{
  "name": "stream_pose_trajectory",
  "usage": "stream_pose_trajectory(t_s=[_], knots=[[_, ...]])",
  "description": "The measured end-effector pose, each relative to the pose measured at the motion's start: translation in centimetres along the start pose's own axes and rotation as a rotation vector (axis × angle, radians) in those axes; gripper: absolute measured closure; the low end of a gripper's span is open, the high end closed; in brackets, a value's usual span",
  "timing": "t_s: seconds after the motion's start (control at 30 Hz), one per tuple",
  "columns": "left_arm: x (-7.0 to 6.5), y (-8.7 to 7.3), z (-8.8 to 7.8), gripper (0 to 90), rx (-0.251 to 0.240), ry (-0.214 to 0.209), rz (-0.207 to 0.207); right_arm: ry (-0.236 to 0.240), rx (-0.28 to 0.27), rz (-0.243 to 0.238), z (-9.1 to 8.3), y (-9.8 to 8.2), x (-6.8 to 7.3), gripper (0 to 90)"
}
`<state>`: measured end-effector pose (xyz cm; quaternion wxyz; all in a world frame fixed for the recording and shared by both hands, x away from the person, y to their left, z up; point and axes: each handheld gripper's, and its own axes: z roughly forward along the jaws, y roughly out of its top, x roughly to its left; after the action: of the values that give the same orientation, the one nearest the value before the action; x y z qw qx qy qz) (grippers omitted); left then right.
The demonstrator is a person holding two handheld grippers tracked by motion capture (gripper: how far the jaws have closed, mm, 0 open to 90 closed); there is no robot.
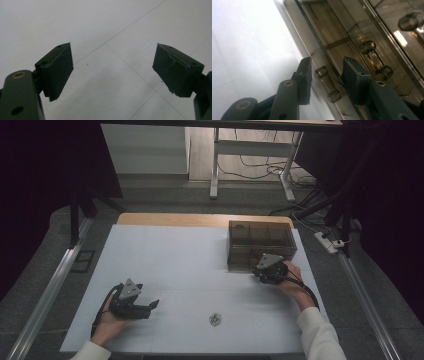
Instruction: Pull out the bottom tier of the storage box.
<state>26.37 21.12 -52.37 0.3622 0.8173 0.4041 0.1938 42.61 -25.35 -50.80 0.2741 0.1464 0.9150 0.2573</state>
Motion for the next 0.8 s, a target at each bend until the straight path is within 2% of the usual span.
stream_pose_trajectory(t_s=[0.07, 0.2, 0.8], knots=[[-0.02, 0.00, -0.01, 16.7, -0.001, -0.001, 0.001, 0.005, 0.004, 0.009, 0.08, -0.08, -0.02, 61.3], [-0.01, 0.03, -0.09, 16.7, -0.011, -0.019, -0.013, -0.003, 0.002, -0.010, 0.08, 0.01, 0.05, 62.4], [0.11, 0.01, -0.20, 16.6, -0.012, -0.005, -0.015, 0.018, 0.009, -0.026, -0.22, 0.06, 0.52, 64.2]])
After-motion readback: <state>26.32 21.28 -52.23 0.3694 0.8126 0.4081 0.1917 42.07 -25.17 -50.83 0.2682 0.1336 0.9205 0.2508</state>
